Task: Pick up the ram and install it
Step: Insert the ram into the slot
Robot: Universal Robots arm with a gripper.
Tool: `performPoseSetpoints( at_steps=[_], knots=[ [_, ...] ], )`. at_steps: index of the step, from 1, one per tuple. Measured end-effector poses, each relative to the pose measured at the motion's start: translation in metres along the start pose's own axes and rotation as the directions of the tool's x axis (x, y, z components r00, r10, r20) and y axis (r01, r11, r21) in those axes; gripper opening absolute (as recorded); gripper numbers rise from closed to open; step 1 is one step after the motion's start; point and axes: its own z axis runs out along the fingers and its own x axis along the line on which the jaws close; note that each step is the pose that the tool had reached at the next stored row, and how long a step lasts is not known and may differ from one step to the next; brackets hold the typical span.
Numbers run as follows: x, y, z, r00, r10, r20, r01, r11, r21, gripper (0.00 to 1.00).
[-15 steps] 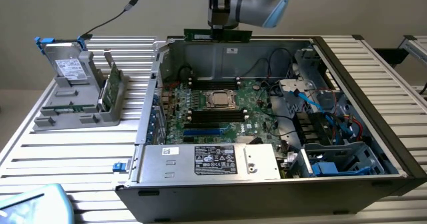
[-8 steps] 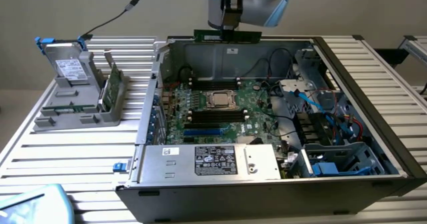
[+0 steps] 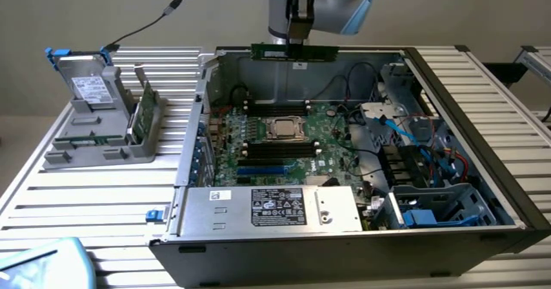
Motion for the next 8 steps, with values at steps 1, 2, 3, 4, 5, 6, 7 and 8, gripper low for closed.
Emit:
performPoseSetpoints(
  at_steps=[1,2,3,4,5,6,7,8],
  knots=[
    [0.0004,0.0000,0.0007,1.0000,0.001,-0.0024,-0.001,1.0000,0.0002,0.14],
    [0.0007,-0.0001,0.0016,1.0000,0.003,-0.0050,-0.003,1.0000,0.0005,0.14],
    [0.0010,-0.0001,0.0026,1.0000,0.005,-0.0076,-0.005,1.0000,0.0007,0.14],
    [0.0012,-0.0002,0.0038,0.9999,0.007,-0.0100,-0.007,1.0000,0.0010,0.14],
    [0.0014,-0.0002,0.0051,0.9999,0.009,-0.0118,-0.009,1.0000,0.0014,0.14],
    [0.0015,-0.0002,0.0066,0.9998,0.014,-0.0129,-0.014,0.9999,0.0017,0.14],
    [0.0016,0.0000,0.0083,0.9997,0.019,-0.0137,-0.019,0.9998,0.0021,0.14],
    [0.0018,0.0003,0.0099,0.9996,0.024,-0.0141,-0.024,0.9997,0.0025,0.14]
  ],
)
